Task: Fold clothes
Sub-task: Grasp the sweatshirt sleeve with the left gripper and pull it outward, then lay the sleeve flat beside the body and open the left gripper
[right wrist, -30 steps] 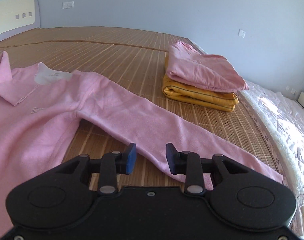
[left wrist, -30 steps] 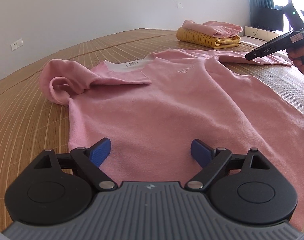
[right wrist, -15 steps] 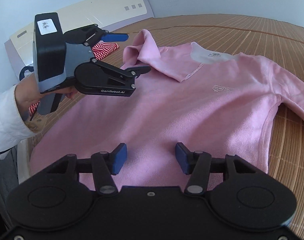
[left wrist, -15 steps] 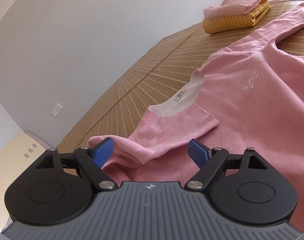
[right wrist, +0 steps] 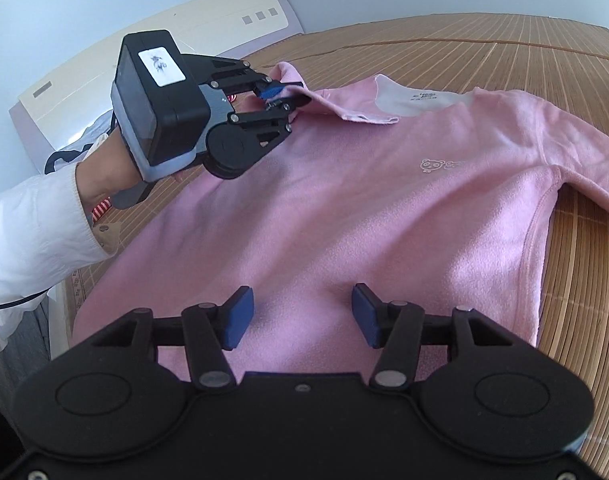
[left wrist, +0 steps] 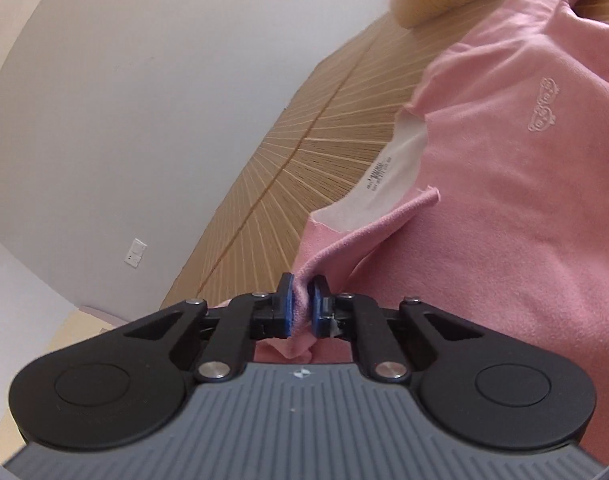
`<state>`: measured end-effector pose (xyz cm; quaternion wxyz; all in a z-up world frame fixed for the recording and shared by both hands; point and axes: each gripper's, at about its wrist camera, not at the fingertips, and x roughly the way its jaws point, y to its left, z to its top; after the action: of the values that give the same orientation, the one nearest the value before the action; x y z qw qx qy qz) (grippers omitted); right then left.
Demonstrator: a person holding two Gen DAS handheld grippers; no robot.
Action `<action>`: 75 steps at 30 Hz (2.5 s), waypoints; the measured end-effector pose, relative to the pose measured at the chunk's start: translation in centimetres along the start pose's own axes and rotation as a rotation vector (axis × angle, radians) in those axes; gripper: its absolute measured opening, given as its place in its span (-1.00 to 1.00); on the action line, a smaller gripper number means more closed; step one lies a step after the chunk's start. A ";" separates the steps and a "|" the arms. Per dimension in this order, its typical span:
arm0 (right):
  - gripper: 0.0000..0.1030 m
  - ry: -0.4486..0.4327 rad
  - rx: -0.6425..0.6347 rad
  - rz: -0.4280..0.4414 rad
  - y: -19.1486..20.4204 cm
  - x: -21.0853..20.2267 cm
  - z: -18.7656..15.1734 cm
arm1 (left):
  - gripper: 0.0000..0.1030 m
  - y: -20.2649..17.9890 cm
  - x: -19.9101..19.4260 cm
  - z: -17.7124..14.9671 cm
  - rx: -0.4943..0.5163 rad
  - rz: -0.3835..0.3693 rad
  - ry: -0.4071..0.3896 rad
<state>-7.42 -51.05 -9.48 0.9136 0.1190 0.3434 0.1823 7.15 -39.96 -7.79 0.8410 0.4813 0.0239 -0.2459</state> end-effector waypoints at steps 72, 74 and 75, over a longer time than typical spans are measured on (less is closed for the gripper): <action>0.27 0.005 -0.016 0.016 -1.5 1.2 0.9 | 0.64 18.6 -12.4 -27.5 -0.944 0.452 0.506; 0.39 0.006 -0.033 0.017 -1.1 1.3 0.8 | 0.65 18.1 -12.3 -26.3 -0.940 0.404 0.481; 0.43 0.007 -0.041 0.018 -0.9 1.4 0.8 | 0.66 17.9 -12.4 -25.7 -0.936 0.381 0.469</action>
<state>-5.69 -51.39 -10.00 0.9130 0.1028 0.3416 0.1977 9.15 -6.60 -3.89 0.9668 0.0938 0.2298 0.0610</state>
